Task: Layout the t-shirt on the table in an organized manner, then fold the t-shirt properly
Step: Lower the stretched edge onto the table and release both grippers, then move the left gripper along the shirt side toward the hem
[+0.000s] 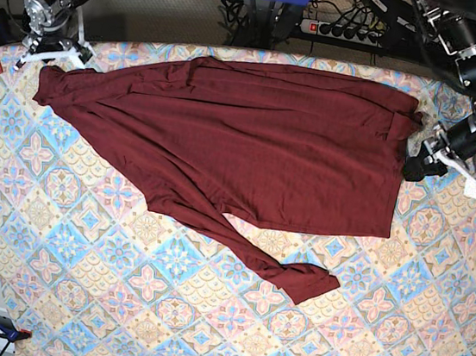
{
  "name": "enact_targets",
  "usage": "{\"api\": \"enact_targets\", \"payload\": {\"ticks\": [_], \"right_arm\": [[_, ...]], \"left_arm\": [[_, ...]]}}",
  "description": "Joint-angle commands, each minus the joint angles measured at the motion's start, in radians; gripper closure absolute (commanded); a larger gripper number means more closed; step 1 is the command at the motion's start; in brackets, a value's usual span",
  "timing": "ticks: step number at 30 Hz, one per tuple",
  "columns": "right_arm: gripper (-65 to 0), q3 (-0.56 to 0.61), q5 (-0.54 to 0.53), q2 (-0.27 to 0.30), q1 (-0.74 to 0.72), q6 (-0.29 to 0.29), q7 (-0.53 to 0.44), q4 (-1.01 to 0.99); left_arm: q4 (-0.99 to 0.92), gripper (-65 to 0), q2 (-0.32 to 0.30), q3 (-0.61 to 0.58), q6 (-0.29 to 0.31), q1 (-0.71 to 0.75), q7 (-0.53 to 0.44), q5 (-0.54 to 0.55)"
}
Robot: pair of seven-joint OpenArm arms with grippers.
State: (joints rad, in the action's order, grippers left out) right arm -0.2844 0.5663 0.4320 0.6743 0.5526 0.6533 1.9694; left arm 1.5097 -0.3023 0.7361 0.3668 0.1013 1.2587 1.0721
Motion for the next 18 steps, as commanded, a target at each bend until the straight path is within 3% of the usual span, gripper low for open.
{"api": "enact_targets", "payload": {"ticks": [1,5,12,18], "right_arm": [[-11.7,-0.013,0.008,0.014,0.006,-0.012,-0.019,0.015],[-11.7,-0.003,0.007,0.012,-0.089,-0.012,-0.039,0.012],[-11.7,0.08,0.001,0.017,-0.305,-0.012,-0.04,-0.061],[-11.6,0.107,-0.176,0.02,-0.396,-0.01,-0.04,-0.206]], "left_arm": [[0.015,-25.3,-0.007,0.003,0.004,-0.019,-0.01,0.021],[0.015,-25.1,0.028,-0.002,0.004,-0.045,-0.004,0.018],[0.015,-25.1,0.025,-0.072,0.004,-0.045,-0.012,0.018],[0.015,-25.1,0.022,-0.069,0.004,-0.044,-0.012,0.018]]}}
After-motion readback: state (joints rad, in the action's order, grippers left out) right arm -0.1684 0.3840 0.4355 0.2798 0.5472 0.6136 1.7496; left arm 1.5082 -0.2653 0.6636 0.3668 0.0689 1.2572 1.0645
